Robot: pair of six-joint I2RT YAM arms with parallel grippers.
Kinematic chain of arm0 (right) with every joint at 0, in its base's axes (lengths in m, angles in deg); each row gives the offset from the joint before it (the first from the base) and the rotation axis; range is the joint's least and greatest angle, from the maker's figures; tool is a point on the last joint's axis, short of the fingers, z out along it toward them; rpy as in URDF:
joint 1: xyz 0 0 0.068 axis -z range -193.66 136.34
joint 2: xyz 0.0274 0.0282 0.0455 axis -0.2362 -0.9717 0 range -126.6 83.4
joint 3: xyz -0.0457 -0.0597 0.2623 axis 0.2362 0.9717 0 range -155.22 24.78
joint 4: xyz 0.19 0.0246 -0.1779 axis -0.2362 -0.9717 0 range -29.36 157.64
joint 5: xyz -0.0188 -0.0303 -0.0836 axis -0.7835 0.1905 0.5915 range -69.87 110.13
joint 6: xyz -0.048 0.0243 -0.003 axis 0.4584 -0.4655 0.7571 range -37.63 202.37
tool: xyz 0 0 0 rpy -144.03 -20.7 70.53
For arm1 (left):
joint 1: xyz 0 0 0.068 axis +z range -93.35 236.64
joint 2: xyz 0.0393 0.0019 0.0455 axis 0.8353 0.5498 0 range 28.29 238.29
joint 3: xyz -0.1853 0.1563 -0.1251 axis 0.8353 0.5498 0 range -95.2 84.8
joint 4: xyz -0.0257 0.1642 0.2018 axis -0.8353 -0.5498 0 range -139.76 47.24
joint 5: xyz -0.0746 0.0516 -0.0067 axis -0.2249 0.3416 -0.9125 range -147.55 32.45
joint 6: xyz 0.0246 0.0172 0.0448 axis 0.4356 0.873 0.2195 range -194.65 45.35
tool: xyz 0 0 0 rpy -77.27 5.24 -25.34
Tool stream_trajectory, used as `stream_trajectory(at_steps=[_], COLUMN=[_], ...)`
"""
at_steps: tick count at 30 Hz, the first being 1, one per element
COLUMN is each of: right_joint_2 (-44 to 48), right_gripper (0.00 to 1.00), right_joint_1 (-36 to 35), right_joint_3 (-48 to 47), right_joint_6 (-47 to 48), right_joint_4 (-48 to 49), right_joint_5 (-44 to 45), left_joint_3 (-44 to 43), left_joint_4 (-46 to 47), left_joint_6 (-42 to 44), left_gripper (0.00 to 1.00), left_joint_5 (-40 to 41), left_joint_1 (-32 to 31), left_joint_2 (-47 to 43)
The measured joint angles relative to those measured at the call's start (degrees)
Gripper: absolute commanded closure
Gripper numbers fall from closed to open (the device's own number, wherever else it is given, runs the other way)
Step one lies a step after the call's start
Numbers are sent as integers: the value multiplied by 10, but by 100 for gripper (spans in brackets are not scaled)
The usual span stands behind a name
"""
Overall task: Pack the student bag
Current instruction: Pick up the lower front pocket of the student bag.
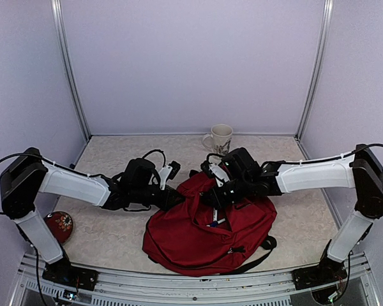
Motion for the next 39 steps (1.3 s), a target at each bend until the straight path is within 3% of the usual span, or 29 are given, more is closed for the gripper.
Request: stream_trajectory(at_steps=[6, 7, 9, 10, 15, 20, 24, 28, 31, 33, 37, 39], right_joint_2=[45, 51, 56, 54, 24, 14, 10, 5, 5, 5, 5, 5], right_gripper=[100, 100, 100, 100, 100, 100, 100, 100, 100, 100, 100, 100], right_joint_1=[0, 0, 0, 0, 1, 5, 11, 14, 16, 18, 25, 29], right_joint_3=[57, 61, 62, 61, 16, -3, -3, -5, -5, -5, -5, -5], right_joint_6=[-2, -2, 0, 3, 31, 54, 58, 58, 57, 54, 49, 47], right_joint_4=[-10, -10, -14, -18, -51, -73, -82, -82, -84, -84, -84, -84], right_joint_5=[-63, -74, -93, -102, -128, -136, -142, -145, -145, -145, -144, -144], left_joint_3=[25, 26, 23, 21, 9, -31, -134, -192, -201, -201, -202, -202], left_joint_4=[24, 22, 11, 7, -1, -24, -53, -90, -122, -133, -139, -141], left_joint_6=[-9, -8, 0, 4, -2, -6, 12, 28, 46, 53, 59, 62], left_gripper=[100, 91, 53, 43, 17, 9, 7, 8, 16, 31, 69, 96], left_joint_5=[-31, -33, -31, -32, -98, -163, -193, -219, -226, -229, -243, -252], left_joint_1=[-5, -10, -27, -33, -15, 72, 77, 64, 54, 51, 50, 45], left_joint_2=[-31, -32, -32, -32, -32, -20, 57, 129, 156, 158, 159, 159])
